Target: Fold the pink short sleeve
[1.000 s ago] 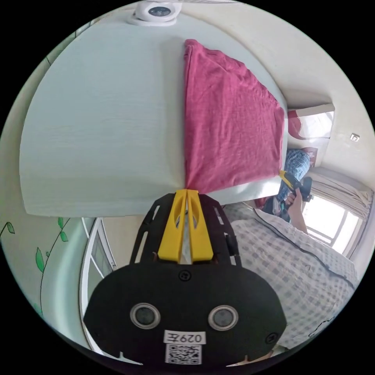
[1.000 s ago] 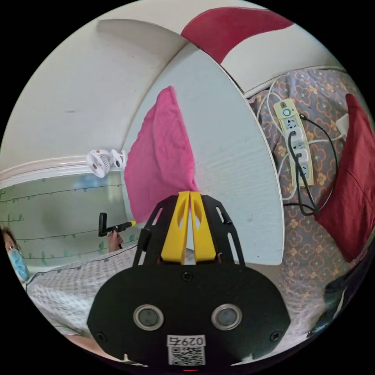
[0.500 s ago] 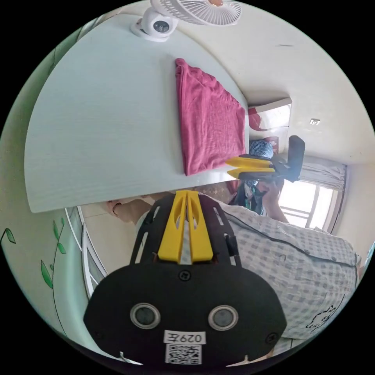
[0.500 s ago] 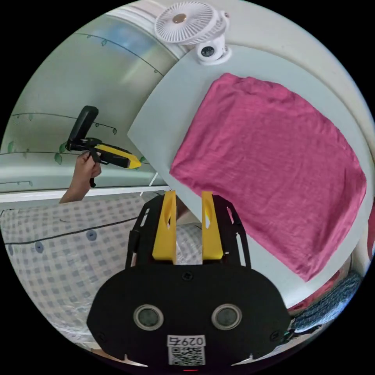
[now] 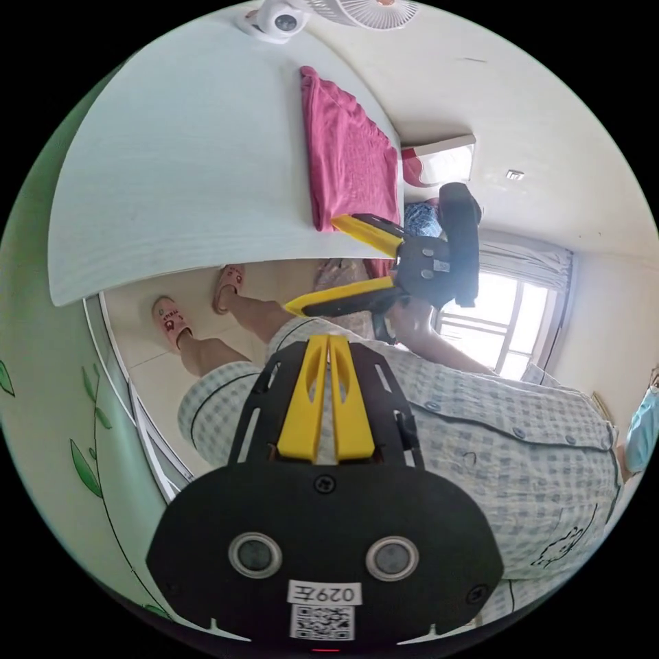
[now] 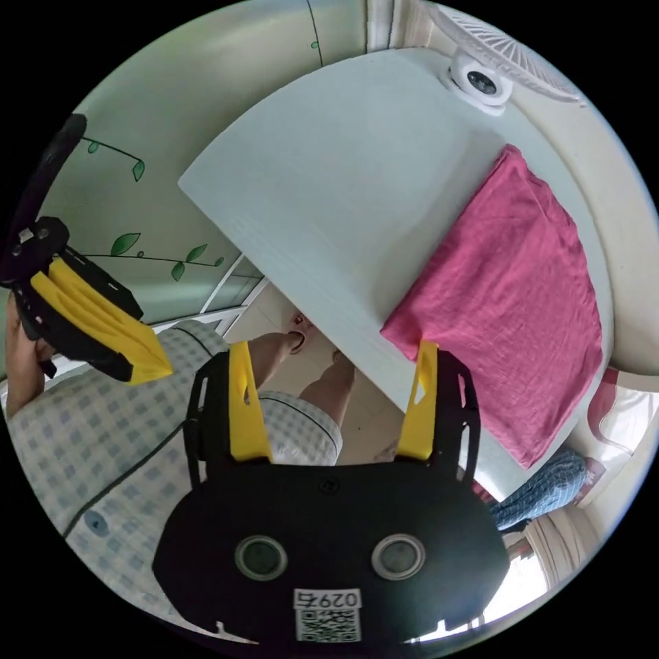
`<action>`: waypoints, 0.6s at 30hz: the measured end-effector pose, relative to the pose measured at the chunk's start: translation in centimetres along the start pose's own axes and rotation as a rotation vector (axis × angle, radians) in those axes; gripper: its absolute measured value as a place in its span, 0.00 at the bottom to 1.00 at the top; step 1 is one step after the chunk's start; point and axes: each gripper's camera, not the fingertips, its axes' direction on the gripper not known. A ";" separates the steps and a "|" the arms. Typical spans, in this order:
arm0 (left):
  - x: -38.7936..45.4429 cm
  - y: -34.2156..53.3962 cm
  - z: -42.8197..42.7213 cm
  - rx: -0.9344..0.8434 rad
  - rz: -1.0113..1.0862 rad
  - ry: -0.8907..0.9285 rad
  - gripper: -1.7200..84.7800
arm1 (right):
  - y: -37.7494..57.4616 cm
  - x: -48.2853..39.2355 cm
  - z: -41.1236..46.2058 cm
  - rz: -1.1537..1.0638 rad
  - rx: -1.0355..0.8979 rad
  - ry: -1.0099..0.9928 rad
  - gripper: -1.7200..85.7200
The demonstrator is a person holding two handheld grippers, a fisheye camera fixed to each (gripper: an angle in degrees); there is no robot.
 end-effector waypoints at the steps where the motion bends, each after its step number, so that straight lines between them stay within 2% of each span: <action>1: -0.3 -0.1 -0.4 0.003 0.006 0.005 0.01 | -0.2 -1.1 0.4 -0.006 -0.013 0.045 0.37; 9: -3.2 -0.2 -2.0 0.036 -0.026 0.104 0.01 | -0.1 -2.1 -0.1 0.086 0.015 0.135 0.26; 16: -4.3 -1.7 -1.3 0.036 -0.047 0.131 0.01 | 2.2 -3.8 -0.4 -0.003 0.016 0.354 0.17; 18: -4.6 -2.1 -1.0 0.054 -0.059 0.157 0.01 | 3.1 -3.7 -1.1 -0.051 0.029 0.349 0.13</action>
